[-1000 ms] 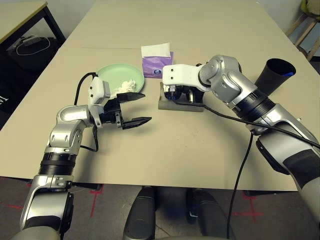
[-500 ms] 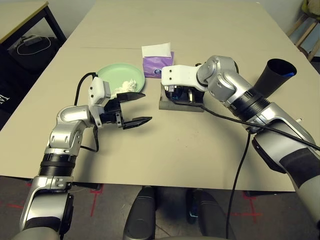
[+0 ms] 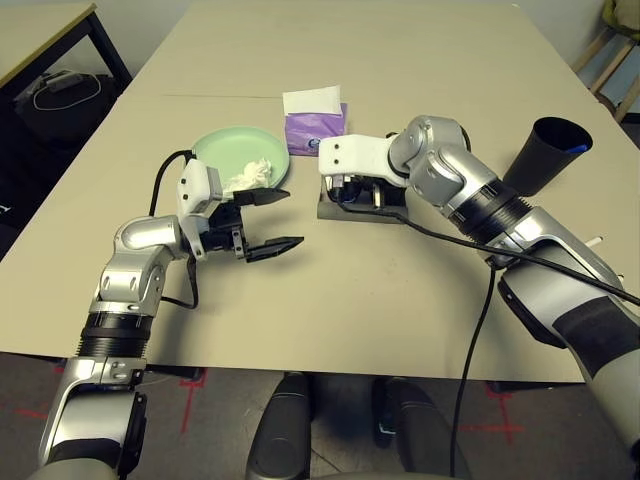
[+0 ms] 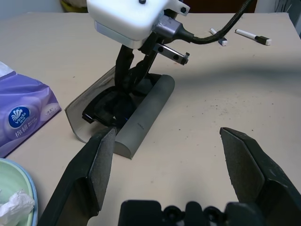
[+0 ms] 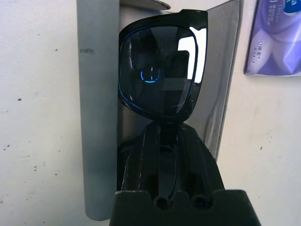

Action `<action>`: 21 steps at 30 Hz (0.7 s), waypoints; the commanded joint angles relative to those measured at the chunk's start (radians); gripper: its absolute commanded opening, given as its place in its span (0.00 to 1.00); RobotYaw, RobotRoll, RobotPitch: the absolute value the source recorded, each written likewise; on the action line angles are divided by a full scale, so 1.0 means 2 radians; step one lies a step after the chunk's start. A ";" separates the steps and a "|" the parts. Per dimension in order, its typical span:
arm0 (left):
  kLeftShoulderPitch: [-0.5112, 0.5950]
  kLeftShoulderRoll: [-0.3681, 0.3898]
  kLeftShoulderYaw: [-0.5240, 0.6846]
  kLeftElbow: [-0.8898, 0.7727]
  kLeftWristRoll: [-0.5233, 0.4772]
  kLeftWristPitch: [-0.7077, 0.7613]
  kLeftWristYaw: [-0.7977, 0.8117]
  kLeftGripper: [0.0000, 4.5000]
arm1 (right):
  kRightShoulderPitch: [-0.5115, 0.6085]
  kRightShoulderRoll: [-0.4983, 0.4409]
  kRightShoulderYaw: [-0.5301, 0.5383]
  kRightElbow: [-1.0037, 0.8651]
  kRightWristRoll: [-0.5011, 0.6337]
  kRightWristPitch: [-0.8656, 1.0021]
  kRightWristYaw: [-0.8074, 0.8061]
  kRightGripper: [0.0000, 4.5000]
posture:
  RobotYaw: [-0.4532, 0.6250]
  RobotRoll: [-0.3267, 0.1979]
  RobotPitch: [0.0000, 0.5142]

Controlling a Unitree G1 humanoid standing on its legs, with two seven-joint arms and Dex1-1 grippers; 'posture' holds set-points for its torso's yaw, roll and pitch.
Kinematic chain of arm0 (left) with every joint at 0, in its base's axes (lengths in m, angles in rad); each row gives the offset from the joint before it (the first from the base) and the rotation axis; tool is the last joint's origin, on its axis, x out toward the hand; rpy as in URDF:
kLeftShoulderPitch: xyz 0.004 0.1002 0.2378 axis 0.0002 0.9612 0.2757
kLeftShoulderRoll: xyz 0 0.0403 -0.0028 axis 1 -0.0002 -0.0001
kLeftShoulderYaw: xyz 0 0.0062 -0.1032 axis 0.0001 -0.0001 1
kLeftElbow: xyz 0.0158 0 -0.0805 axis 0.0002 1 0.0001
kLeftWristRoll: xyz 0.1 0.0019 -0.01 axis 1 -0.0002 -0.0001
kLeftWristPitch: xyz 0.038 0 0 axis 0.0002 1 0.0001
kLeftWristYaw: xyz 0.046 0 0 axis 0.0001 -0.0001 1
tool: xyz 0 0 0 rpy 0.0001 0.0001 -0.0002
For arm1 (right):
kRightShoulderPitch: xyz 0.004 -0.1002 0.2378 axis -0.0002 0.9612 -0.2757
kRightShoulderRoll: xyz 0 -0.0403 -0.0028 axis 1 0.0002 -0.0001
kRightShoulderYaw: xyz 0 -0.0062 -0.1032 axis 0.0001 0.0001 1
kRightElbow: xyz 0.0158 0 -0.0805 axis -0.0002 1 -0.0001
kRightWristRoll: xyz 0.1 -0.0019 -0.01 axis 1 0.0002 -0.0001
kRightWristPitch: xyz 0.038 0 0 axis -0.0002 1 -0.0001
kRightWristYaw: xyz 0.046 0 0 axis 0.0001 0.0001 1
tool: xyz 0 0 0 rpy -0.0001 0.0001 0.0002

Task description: Organize and tidy the items on the table.

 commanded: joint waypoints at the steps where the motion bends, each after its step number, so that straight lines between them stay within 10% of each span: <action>1: 0.006 0.000 -0.001 -0.011 -0.003 0.003 0.000 1.00 | 0.001 0.008 0.006 0.011 0.000 0.002 0.008 0.09 | 0.66 0.62 0.31; 21: 0.003 -0.001 -0.002 -0.004 -0.001 -0.003 0.001 1.00 | -0.010 0.016 -0.002 0.025 -0.001 -0.005 0.026 0.09 | 0.66 0.62 0.29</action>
